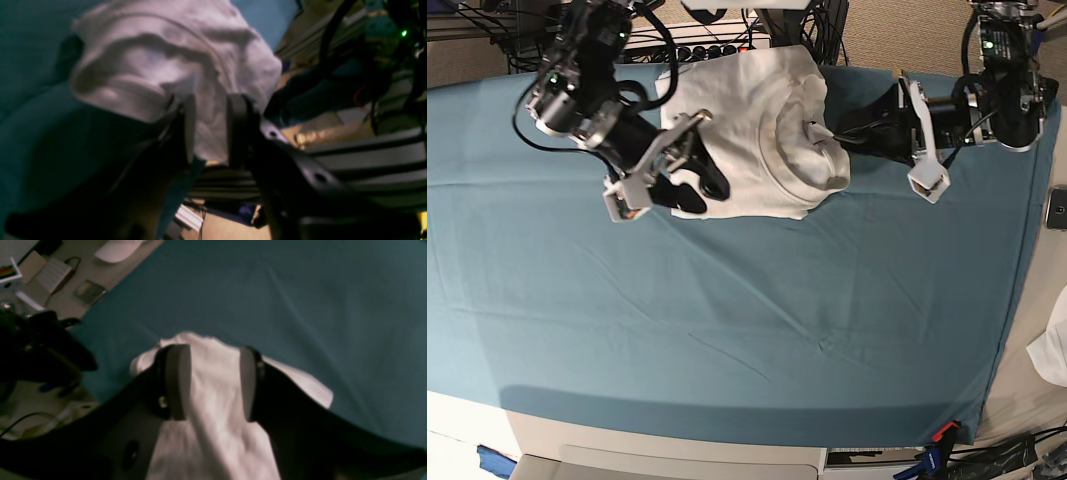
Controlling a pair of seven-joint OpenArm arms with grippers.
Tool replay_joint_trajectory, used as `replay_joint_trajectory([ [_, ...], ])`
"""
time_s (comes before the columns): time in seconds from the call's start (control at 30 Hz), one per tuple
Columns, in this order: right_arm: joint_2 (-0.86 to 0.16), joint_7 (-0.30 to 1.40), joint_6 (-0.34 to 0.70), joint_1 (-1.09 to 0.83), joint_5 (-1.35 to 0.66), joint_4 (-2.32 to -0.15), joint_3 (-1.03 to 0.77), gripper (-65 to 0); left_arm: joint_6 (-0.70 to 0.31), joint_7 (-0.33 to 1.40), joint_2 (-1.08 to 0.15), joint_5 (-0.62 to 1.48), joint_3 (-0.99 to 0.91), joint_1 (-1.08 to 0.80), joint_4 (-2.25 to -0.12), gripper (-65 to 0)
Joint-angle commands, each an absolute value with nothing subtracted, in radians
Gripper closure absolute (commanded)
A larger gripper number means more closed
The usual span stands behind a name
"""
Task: Fold the T-shirt properly
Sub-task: 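Open the right gripper and pull it back from the folded shirt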
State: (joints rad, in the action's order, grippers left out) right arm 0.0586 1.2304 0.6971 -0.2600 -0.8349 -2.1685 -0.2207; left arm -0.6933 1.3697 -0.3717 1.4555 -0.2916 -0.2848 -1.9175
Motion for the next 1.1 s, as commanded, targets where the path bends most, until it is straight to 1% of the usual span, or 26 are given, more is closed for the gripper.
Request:
replay_joint_trajectory([
  [0.0,0.057,1.216,0.698,-0.266,-0.879,-2.186,-0.225,-21.1,-0.698,1.351,-0.371,1.484,-0.297,-0.28,-1.933,-17.9],
  [0.03,0.054,1.216,0.698,-0.278,-0.879,-2.186,-0.226,-19.1,-0.698,1.351,-0.361,1.484,-0.295,-0.28,-1.933,-17.9],
  [0.13,0.049,1.213,0.698,-0.302,-0.866,-2.184,-0.226,-10.3,-0.698,1.351,-0.341,1.484,-0.262,-0.28,-1.933,-17.9],
  [0.2,0.05,1.196,0.698,-0.304,-0.839,-2.184,-0.225,-4.5,-0.698,1.349,-0.329,1.484,-0.217,-0.28,-1.933,-17.9],
  [0.27,0.05,1.154,0.698,-0.302,-0.789,-2.184,-0.224,-0.6,-0.698,1.342,-0.318,1.484,-0.157,-0.28,-1.933,-17.9],
  [0.37,0.049,1.105,0.698,-0.293,-0.712,-2.158,-0.224,0.0,-0.698,1.323,-0.299,1.452,-0.07,-0.279,-1.933,-17.9],
  [0.57,0.05,1.098,0.698,-0.233,-0.707,-1.967,-0.224,0.0,-0.698,1.299,-0.285,1.354,0.062,-0.267,-1.933,-17.9],
  [0.77,0.049,1.095,0.698,-0.159,-0.699,-1.824,-0.224,0.0,-0.698,1.298,-0.286,1.345,0.069,-0.264,-1.933,-17.9],
  [1.0,0.046,1.084,0.698,-0.104,-0.568,-1.806,-0.224,0.0,-0.698,1.3,-0.285,1.334,0.069,-0.266,-1.933,-17.9],
  [1.07,0.038,1.08,0.663,-0.102,-0.548,-1.806,-0.224,0.0,-0.698,1.301,-0.286,1.334,0.069,-0.266,-1.933,-17.9],
])
